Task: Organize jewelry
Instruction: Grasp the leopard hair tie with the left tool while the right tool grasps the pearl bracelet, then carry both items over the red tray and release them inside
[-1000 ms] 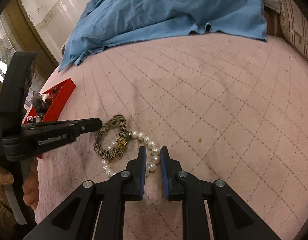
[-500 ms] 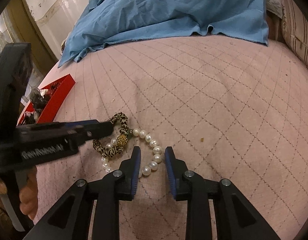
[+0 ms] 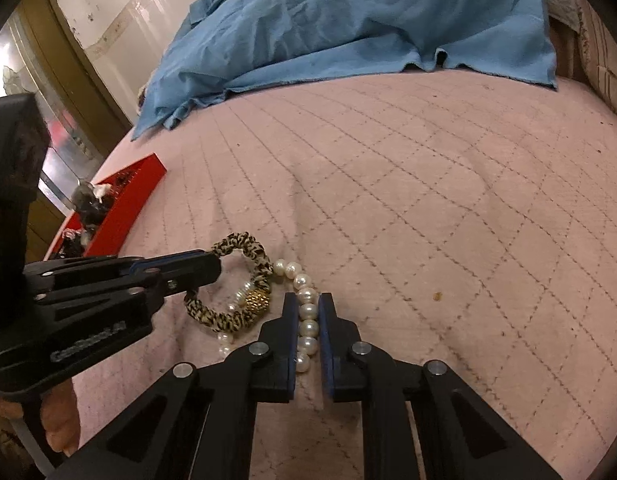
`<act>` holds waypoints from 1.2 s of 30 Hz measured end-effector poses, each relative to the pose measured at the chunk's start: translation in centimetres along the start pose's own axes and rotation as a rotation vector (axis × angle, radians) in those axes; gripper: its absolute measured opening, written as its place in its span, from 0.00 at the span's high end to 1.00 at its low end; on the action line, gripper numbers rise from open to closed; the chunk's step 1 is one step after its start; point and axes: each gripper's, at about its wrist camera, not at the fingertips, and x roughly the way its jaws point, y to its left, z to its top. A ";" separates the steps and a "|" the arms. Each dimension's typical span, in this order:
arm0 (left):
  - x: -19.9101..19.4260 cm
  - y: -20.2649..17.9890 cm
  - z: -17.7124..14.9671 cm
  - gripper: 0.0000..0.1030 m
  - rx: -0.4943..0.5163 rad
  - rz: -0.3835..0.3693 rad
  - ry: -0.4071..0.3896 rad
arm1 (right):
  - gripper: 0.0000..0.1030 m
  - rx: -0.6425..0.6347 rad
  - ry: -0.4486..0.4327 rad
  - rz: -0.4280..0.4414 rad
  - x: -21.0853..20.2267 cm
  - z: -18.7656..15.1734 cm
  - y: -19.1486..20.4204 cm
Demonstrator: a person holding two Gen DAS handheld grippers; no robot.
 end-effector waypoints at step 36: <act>-14.8 12.2 -6.4 0.95 -0.150 0.138 -0.238 | 0.89 -0.143 -0.190 -0.036 -10.1 0.8 10.2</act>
